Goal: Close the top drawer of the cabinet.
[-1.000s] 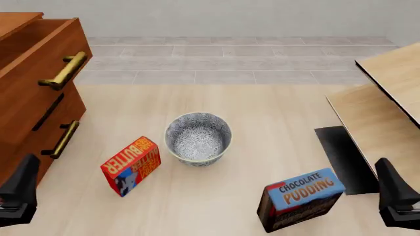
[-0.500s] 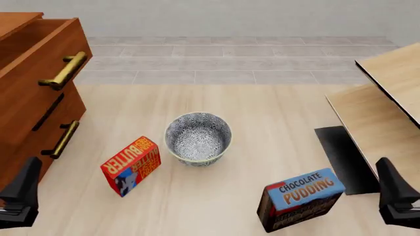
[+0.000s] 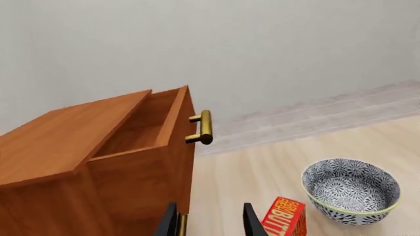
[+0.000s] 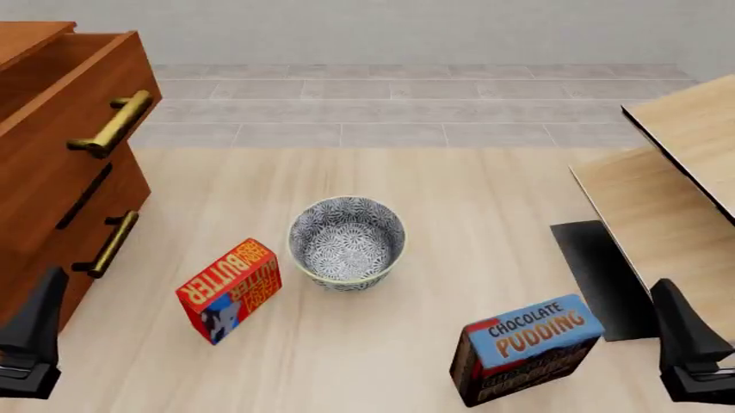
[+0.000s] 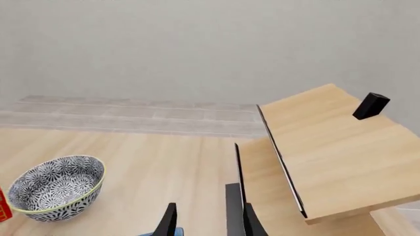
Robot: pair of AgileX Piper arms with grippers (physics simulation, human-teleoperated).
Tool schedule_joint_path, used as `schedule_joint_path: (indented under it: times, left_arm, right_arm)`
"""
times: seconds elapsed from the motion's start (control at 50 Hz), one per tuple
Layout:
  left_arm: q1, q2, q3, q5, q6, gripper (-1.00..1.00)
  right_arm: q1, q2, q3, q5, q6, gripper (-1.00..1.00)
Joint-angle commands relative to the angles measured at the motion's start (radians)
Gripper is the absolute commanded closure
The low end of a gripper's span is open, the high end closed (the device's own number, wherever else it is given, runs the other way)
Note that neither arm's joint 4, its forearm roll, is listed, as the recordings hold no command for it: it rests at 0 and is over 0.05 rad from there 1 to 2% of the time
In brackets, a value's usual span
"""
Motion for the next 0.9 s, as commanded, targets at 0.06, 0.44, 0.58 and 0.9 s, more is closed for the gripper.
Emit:
schedule_joint_path:
  times: [0.06,0.44,0.58,0.9]
  left_arm:
    - [-0.024,0.0,-0.045,0.03,0.026,-1.0]
    - [-0.084,0.002,-0.041,0.014,0.092,-1.0]
    - [-0.09,0.002,-0.04,0.006,0.1,-1.0]
    - [-0.135,0.025,-0.088,-0.018,0.141,-1.0]
  right_arm:
    - [0.004,-0.002,-0.002,0.0,0.007,-1.0]
    - [0.001,-0.003,-0.016,0.011,0.027,-1.0]
    - [0.004,-0.004,-0.007,0.006,0.029,-1.0]
    - [0.008,-0.003,-0.003,0.005,0.03,-1.0]
